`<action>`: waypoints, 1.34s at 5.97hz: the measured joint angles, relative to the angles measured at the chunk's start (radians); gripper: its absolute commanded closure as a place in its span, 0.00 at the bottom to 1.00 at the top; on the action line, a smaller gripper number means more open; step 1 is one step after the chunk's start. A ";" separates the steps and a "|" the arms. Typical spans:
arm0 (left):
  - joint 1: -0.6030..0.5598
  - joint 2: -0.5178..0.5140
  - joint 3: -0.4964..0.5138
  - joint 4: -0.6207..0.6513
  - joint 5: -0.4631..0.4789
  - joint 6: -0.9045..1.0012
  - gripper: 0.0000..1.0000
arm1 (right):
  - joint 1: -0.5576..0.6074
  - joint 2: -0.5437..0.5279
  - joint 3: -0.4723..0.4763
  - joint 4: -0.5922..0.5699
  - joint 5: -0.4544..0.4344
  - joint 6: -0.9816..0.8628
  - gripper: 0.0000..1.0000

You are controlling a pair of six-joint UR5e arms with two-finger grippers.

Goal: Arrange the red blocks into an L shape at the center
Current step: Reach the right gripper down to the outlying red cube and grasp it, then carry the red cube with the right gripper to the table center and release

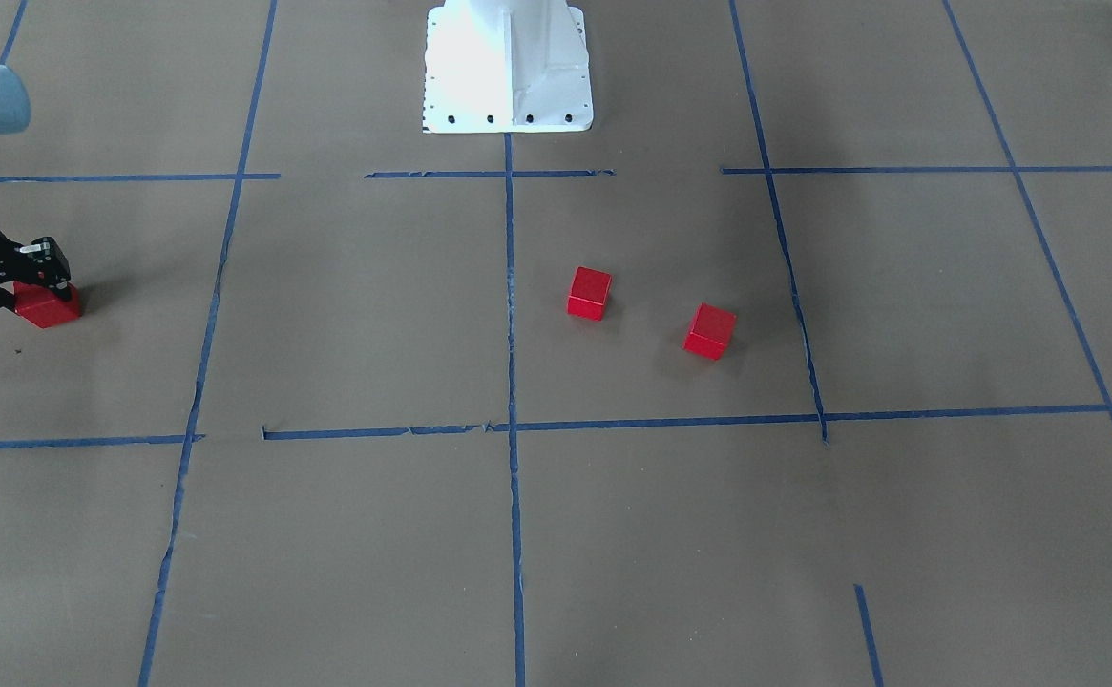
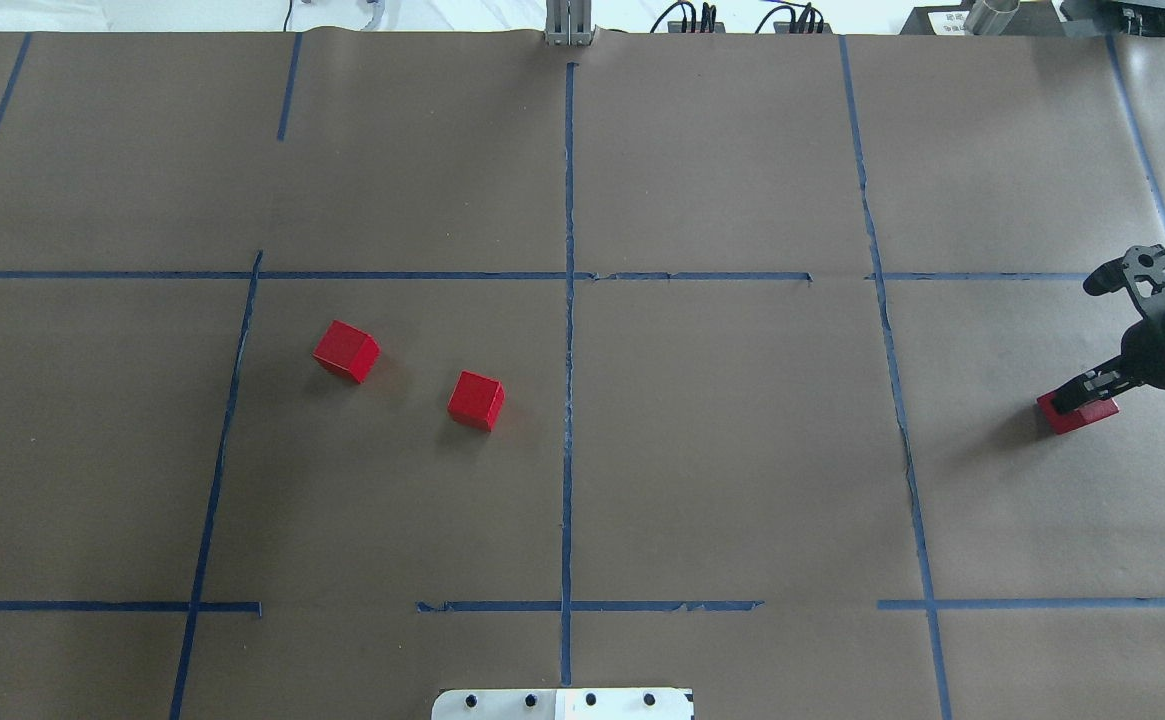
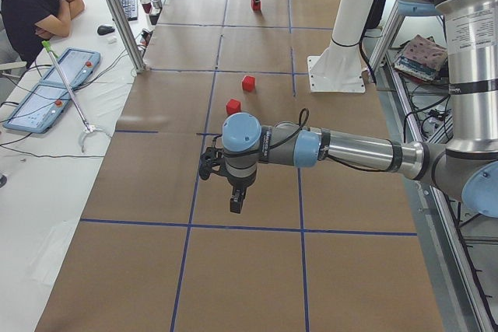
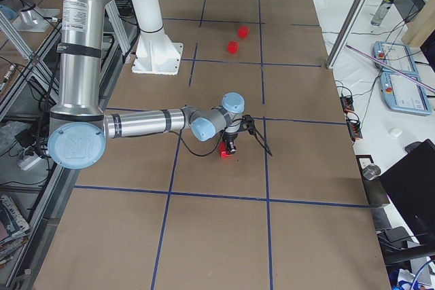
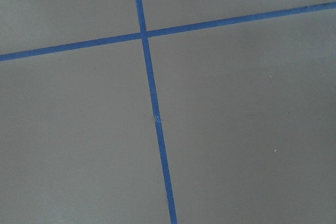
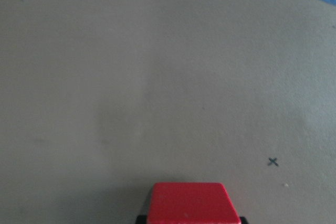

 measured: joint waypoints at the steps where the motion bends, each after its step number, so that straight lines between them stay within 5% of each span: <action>1: 0.000 0.000 -0.006 0.000 0.000 0.000 0.00 | -0.003 0.048 0.065 -0.073 0.011 0.028 1.00; 4: 0.001 -0.004 -0.010 -0.001 0.001 -0.002 0.00 | -0.195 0.466 0.195 -0.511 -0.020 0.367 1.00; 6: 0.001 -0.009 -0.010 -0.001 0.000 -0.002 0.00 | -0.349 0.708 0.066 -0.547 -0.110 0.650 1.00; 8: 0.001 -0.009 -0.010 -0.002 0.001 -0.001 0.00 | -0.421 0.847 -0.141 -0.440 -0.168 0.778 1.00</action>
